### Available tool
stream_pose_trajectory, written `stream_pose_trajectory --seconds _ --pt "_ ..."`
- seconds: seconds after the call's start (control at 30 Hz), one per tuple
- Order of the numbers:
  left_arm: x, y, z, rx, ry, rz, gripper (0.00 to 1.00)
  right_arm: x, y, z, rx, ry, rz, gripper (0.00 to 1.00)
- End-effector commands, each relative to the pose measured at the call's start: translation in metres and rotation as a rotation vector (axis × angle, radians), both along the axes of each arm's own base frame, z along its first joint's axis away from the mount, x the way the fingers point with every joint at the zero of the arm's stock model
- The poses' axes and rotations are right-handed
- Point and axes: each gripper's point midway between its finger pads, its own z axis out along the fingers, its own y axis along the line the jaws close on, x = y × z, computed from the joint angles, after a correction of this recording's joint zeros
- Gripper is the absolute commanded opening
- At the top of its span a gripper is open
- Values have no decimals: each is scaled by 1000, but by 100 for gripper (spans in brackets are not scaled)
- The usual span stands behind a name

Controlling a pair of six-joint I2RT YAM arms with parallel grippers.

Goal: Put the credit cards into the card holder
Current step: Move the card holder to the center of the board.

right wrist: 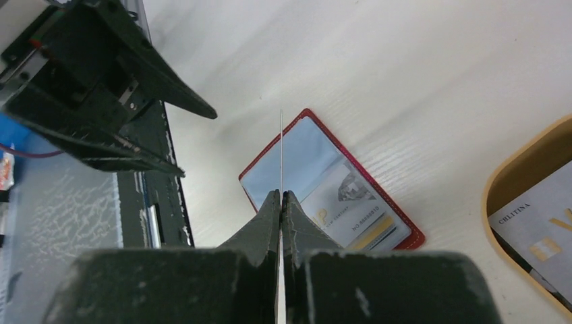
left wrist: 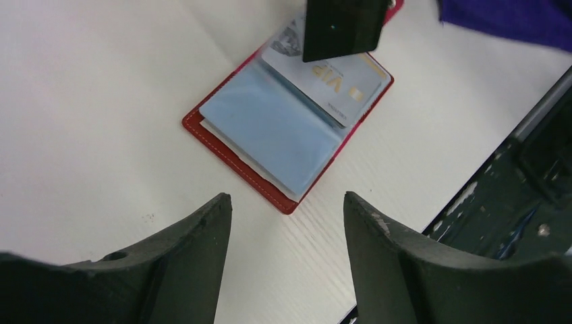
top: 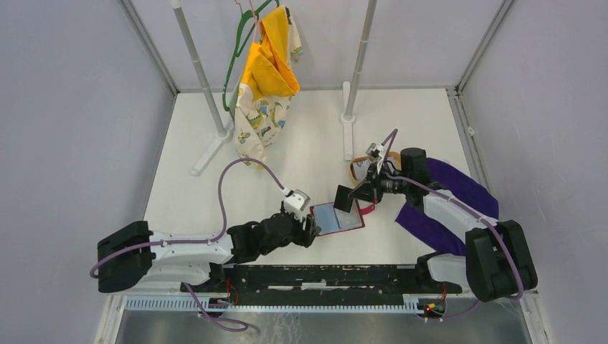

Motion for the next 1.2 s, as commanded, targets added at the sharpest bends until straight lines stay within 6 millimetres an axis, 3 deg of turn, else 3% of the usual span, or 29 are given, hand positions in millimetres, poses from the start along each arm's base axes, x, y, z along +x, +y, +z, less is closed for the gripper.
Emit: stream_pose_trajectory --seconds 0.0,0.17,0.5,0.8,1.03,1.17 --pt "5 -13 31 -346 147 46 66 6 5 2 22 130 -67 0" --pt "12 -9 22 -362 197 89 63 9 0 -22 -78 264 -117 0" --pt "20 -13 2 -326 237 136 58 13 -2 -41 -154 333 -174 0" --pt "28 -12 -17 -227 238 180 43 20 -6 -51 -198 367 -242 0" --pt "29 -24 1 -258 203 124 37 23 -7 -51 -210 371 -280 0" --pt "32 -35 1 -248 196 102 25 22 -6 -51 -216 372 -284 0"
